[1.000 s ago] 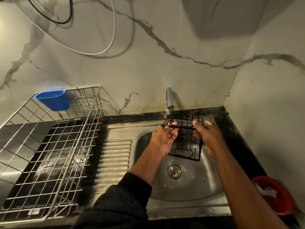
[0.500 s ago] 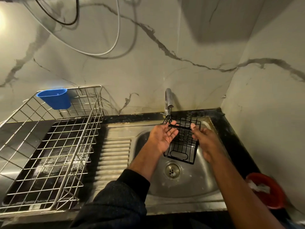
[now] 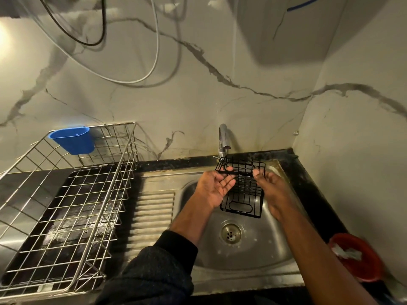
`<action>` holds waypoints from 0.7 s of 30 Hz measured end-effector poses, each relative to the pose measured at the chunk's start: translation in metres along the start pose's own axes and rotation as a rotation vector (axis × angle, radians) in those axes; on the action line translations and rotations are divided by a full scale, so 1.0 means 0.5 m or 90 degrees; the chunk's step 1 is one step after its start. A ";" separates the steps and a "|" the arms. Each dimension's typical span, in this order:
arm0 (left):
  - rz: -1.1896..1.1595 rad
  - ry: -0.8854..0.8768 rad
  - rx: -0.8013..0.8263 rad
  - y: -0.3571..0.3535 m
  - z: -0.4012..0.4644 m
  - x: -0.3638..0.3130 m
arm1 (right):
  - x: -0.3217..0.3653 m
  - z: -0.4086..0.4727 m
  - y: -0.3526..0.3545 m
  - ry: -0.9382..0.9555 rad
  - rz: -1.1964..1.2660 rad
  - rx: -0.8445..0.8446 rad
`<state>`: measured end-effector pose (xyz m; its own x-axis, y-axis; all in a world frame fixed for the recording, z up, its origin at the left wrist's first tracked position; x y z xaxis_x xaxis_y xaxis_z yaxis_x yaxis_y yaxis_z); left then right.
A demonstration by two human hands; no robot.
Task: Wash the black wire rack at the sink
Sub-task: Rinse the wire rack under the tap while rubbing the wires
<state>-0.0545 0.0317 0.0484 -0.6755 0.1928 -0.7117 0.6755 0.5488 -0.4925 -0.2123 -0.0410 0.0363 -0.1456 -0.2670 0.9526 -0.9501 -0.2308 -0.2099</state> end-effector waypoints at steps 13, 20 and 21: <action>-0.008 -0.010 -0.001 0.007 -0.007 -0.004 | -0.002 0.009 -0.005 0.030 -0.022 -0.006; 0.005 -0.014 -0.009 0.000 -0.013 -0.011 | -0.008 0.014 -0.003 0.039 -0.022 0.006; 0.006 -0.016 -0.011 0.001 -0.014 -0.010 | -0.008 0.014 -0.004 0.041 -0.020 0.008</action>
<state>-0.0529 0.0367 0.0553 -0.6618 0.1779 -0.7283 0.6762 0.5611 -0.4775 -0.2080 -0.0463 0.0313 -0.1340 -0.1981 0.9710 -0.9508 -0.2505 -0.1823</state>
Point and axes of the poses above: each hand's wrist, its own z-axis towards the middle knuckle, its own y-axis out of the back of the hand, x = y × z, the point moved 5 cm from there along z, towards the middle knuckle, and after that the axes turned 6 degrees about z, right-handed, at the moved point
